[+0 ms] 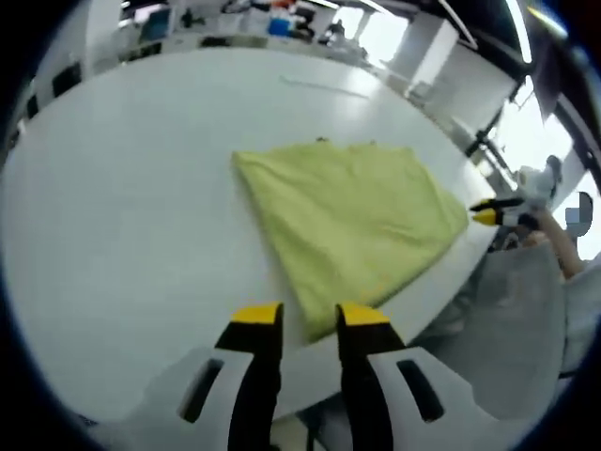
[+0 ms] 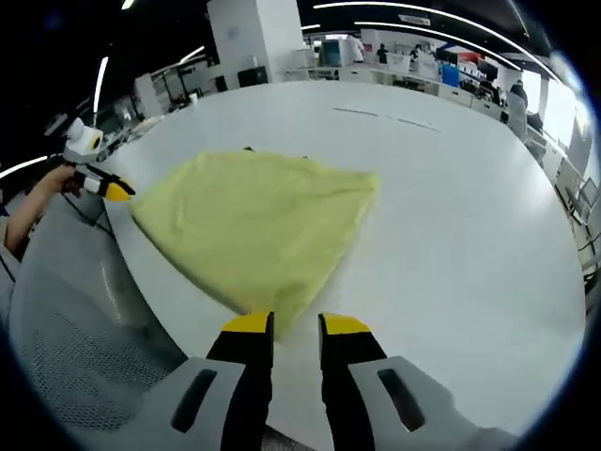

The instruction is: Fold the garment on the visible template until the final outline fits inside the template.

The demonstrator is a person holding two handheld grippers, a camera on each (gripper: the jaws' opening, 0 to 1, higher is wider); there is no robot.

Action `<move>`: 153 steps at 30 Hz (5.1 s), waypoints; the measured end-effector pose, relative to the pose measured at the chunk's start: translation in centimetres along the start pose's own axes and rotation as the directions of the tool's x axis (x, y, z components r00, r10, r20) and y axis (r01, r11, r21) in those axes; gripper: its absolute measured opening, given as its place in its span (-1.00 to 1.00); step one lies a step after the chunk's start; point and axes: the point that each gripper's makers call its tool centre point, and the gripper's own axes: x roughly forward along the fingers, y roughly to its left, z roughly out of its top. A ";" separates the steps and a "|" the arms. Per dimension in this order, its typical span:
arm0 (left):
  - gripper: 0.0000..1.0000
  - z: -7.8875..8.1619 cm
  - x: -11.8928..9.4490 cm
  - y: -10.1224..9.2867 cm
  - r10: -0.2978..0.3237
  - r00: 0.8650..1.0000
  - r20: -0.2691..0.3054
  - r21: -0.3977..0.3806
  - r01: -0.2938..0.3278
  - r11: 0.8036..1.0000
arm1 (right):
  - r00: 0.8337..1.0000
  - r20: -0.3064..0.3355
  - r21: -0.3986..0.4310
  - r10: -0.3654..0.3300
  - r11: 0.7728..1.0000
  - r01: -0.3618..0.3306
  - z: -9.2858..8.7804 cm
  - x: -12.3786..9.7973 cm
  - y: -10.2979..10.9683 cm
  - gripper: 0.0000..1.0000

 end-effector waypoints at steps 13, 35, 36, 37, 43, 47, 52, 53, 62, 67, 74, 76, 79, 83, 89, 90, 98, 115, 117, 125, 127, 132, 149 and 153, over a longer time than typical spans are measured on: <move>-0.73 -1.2 0.3 -0.4 -0.015 1.000 -0.025 -0.024 0.014 1.000 | 1.000 -0.021 0.019 0.023 1.000 -0.023 -1.2 0.6 1.1 -0.73; -1.00 -1.7 0.4 -0.4 -0.007 0.999 -0.050 -0.014 0.007 1.000 | 0.999 -0.050 0.010 0.013 1.000 -0.013 -1.6 1.0 1.3 -0.91; -1.00 -1.7 0.4 -0.5 -0.008 0.999 -0.051 -0.013 0.007 1.000 | 0.999 -0.052 0.008 0.011 1.000 -0.011 -1.6 1.0 1.2 -0.92; -1.00 -1.7 0.4 -0.4 -0.006 0.999 -0.053 -0.010 0.006 1.000 | 0.998 -0.057 0.006 0.011 1.000 -0.011 -1.7 1.0 1.2 -0.95; -1.00 -1.4 0.1 -0.1 0.009 0.999 -0.042 0.000 -0.009 1.000 | 0.999 -0.051 -0.060 -0.016 0.998 0.013 -1.1 0.2 0.4 -0.97; -1.00 -1.1 -0.1 -0.1 0.012 0.999 -0.034 0.011 -0.012 1.000 | 0.999 -0.046 -0.090 -0.017 0.996 0.013 -0.7 -0.6 -0.1 -0.98; -1.00 -0.8 -0.2 -0.1 0.019 0.999 -0.031 0.022 -0.018 1.000 | 0.999 -0.034 -0.117 -0.006 0.993 0.002 -0.1 -1.0 0.1 -0.98; -1.00 -1.0 -0.2 -0.1 0.019 0.999 -0.041 0.023 -0.018 1.000 | 0.999 -0.040 -0.119 -0.005 0.993 0.000 -0.3 -0.9 0.1 -0.98; -1.00 -2.0 0.2 0.0 0.025 0.998 -0.062 0.012 -0.024 1.000 | 0.994 -0.113 -0.104 -0.006 0.995 -0.006 -3.5 -0.6 -0.2 -0.98; -1.00 -2.1 0.5 0.1 0.030 0.996 -0.078 0.020 -0.028 0.999 | 0.996 -0.094 -0.086 -0.005 0.996 -0.003 -2.8 -0.8 0.1 -0.98; -1.00 -2.2 0.6 0.1 0.028 0.996 -0.084 0.023 -0.026 0.999 | 0.998 -0.055 -0.076 -0.003 0.997 -0.001 -1.2 -0.2 0.0 -0.94; -1.00 -2.2 0.6 0.2 0.027 0.996 -0.082 0.022 -0.026 0.999 | 0.998 -0.059 -0.070 0.008 0.997 -0.012 -1.1 0.0 0.2 -0.85; -1.00 -2.2 0.6 0.2 0.027 0.996 -0.080 0.018 -0.025 1.000 | 0.998 -0.064 -0.075 0.015 0.997 -0.019 -1.1 0.1 0.4 -0.83; -1.00 -2.2 0.7 0.3 0.026 0.996 -0.081 0.020 -0.025 0.999 | 0.998 -0.069 -0.067 0.014 0.998 -0.018 -1.0 0.5 0.2 -0.84; -1.00 -2.2 0.7 0.4 0.026 0.996 -0.083 0.021 -0.024 0.999 | 0.998 -0.068 -0.053 0.009 0.999 -0.013 -0.9 0.6 0.1 -0.95; -1.00 -2.2 0.7 0.4 0.026 0.996 -0.083 0.021 -0.024 0.999 | 0.998 -0.067 -0.054 0.008 0.998 -0.011 -0.8 0.5 0.1 -0.96; -1.00 -2.3 0.7 0.5 0.024 0.995 -0.094 0.011 -0.024 1.000 | 0.997 -0.083 -0.042 0.001 0.999 -0.005 -1.3 0.3 0.0 -0.97; -1.00 -3.1 1.2 0.7 0.051 0.991 -0.124 0.007 -0.050 0.999 | 0.995 -0.098 -0.014 -0.005 1.000 0.004 -2.4 0.6 -0.1 -0.98; -1.00 -3.1 1.2 0.8 0.052 0.991 -0.124 0.006 -0.051 0.999 | 0.995 -0.098 -0.021 -0.010 1.000 0.008 -2.4 0.6 0.0 -0.98; -1.00 -3.1 1.4 0.7 0.059 0.990 -0.129 0.022 -0.057 0.998 | 0.995 -0.095 -0.036 -0.018 0.999 0.015 -2.4 0.7 0.1 -0.98; -1.00 -3.1 1.4 0.7 0.059 0.990 -0.130 0.019 -0.057 0.998 | 0.994 -0.103 -0.050 -0.019 0.999 0.014 -2.4 0.8 0.1 -0.97; -1.00 -3.0 1.4 0.5 0.061 0.990 -0.128 0.051 -0.055 0.997 | 0.993 -0.112 -0.117 -0.040 0.993 0.027 -2.1 0.9 0.3 -0.96; -0.64 -0.5 -1.0 -1.2 0.046 0.999 -0.015 0.075 -0.045 0.996 | 0.998 -0.005 -0.126 -0.056 0.990 0.055 0.9 -1.8 1.2 -0.65; -0.53 0.5 -1.8 -2.5 0.019 1.000 0.022 0.093 -0.021 0.995 | 0.998 0.013 -0.139 -0.055 0.989 0.056 1.8 -2.5 1.8 -0.51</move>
